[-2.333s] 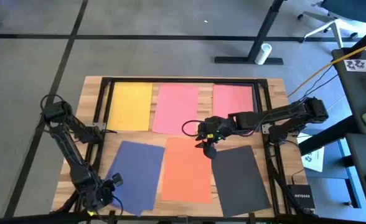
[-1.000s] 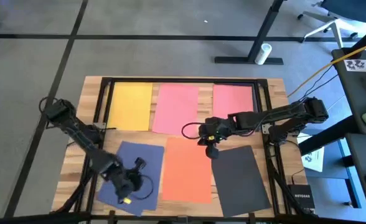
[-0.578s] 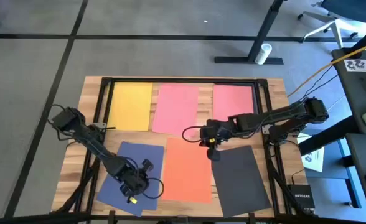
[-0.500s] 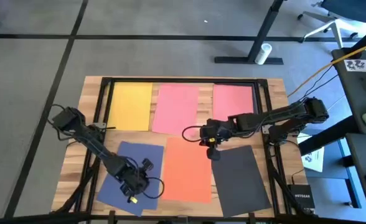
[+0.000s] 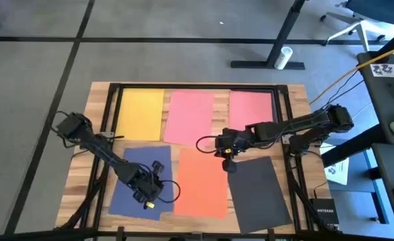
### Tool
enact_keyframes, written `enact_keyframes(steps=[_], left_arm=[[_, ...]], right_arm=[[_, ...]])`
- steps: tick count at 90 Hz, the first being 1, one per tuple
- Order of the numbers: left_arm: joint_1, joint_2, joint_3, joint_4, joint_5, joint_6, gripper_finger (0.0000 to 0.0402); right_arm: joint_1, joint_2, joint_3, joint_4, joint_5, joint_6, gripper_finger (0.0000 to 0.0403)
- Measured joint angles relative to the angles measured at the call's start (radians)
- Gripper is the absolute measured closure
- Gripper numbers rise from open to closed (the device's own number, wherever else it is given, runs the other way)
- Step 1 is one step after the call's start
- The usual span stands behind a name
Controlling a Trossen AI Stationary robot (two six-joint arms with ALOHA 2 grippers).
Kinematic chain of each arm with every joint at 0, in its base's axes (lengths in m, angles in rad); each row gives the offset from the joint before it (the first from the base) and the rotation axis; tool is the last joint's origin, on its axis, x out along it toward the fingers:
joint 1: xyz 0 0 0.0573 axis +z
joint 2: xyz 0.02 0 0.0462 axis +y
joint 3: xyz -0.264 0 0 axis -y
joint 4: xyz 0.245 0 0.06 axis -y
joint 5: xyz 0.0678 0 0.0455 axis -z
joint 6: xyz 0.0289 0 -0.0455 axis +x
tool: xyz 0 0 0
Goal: Organize paper
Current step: Stack the violet paper on top of the violet paper
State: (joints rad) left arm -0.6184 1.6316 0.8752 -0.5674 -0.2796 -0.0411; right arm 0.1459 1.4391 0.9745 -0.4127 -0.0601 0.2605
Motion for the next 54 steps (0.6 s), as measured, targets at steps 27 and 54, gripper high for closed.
enact_keyframes(steps=[27,54], left_arm=[[0.051,-0.025,0.036,0.228,0.042,-0.011,0.0401],[0.086,0.069,0.036,0.293,0.114,-0.080,0.0401]], right_arm=[[0.000,0.000,0.000,0.017,0.001,-0.001,0.0402],[0.000,0.000,0.000,0.014,0.001,-0.002,0.0402]])
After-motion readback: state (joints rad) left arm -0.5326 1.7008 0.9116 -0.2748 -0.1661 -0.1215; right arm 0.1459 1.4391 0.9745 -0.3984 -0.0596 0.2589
